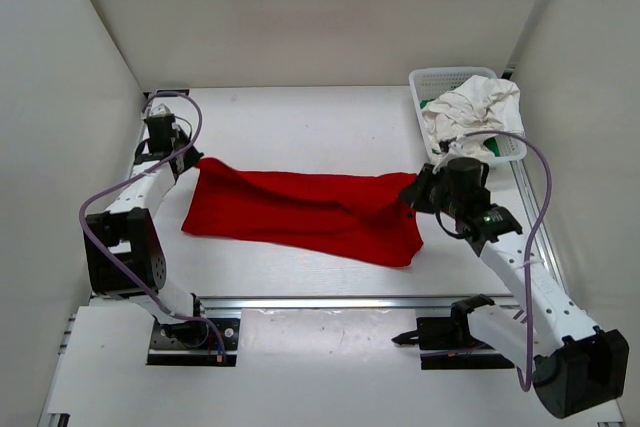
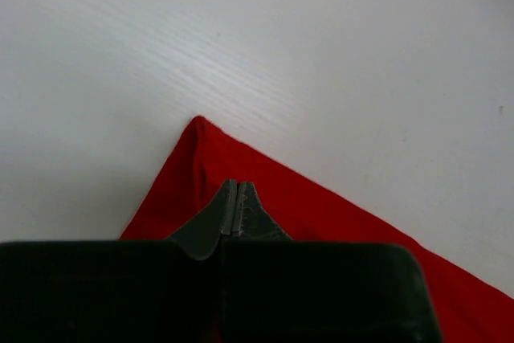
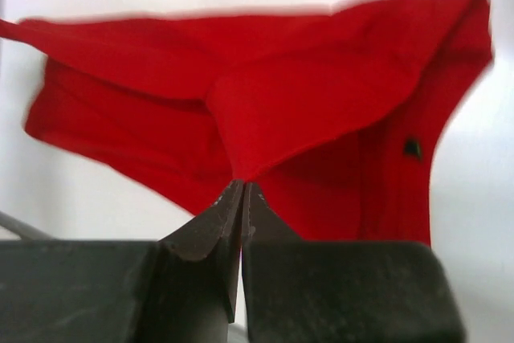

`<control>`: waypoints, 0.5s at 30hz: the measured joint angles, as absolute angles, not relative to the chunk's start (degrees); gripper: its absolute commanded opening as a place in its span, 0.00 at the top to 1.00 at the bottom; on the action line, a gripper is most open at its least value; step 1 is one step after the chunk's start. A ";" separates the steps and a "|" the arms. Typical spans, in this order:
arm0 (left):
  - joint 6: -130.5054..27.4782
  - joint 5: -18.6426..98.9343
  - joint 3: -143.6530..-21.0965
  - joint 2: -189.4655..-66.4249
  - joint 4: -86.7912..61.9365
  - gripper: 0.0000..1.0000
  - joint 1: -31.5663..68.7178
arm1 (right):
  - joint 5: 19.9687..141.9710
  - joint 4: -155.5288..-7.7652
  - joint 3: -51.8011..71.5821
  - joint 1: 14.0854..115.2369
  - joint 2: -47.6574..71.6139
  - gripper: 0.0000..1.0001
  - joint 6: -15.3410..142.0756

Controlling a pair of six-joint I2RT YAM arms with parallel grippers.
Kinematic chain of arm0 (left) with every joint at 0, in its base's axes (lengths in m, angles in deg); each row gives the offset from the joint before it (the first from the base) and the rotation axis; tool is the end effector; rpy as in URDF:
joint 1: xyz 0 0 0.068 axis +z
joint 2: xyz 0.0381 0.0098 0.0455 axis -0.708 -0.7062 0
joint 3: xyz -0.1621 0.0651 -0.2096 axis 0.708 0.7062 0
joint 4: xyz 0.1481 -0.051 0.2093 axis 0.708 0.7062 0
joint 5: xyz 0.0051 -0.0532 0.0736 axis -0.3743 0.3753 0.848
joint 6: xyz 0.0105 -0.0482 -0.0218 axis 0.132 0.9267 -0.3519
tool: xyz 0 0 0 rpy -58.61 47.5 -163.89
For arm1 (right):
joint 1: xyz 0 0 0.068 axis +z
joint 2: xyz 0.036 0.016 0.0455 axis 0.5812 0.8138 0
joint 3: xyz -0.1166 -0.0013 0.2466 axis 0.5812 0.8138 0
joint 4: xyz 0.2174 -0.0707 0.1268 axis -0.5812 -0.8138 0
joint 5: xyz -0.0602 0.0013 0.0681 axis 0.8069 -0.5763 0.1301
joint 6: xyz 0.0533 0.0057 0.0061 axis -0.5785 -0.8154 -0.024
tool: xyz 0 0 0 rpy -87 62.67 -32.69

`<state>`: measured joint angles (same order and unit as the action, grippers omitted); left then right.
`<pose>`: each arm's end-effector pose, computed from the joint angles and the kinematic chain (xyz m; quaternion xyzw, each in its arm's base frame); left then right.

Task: Fold and stack the t-shirts
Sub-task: Fold the other side of the tshirt into a rectangle

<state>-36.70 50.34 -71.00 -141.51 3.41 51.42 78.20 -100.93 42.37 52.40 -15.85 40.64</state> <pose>0.3388 0.0389 0.2415 -0.2639 0.8742 -0.0558 0.4038 0.1974 0.0666 0.2866 0.0501 0.8621 0.2685 0.4269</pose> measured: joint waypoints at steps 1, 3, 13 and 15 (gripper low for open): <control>-36.72 50.41 -70.35 -141.57 3.79 1.00 51.69 | 77.93 -102.02 43.96 52.53 -16.68 1.00 40.31; -36.72 50.60 -69.91 -141.90 4.42 1.00 52.15 | 77.87 -104.32 46.70 53.34 -18.32 1.00 39.59; -33.77 46.67 -70.32 -144.70 4.92 1.00 55.84 | 76.60 -111.36 52.75 53.05 -27.19 1.00 36.69; -32.99 45.40 -72.03 -145.03 5.23 1.00 55.47 | 75.35 -111.84 51.39 51.83 -27.67 1.00 36.99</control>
<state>-32.99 45.40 -72.03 -145.03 5.23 55.47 75.35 -111.84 51.39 51.83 -27.67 36.99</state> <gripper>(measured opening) 0.022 0.006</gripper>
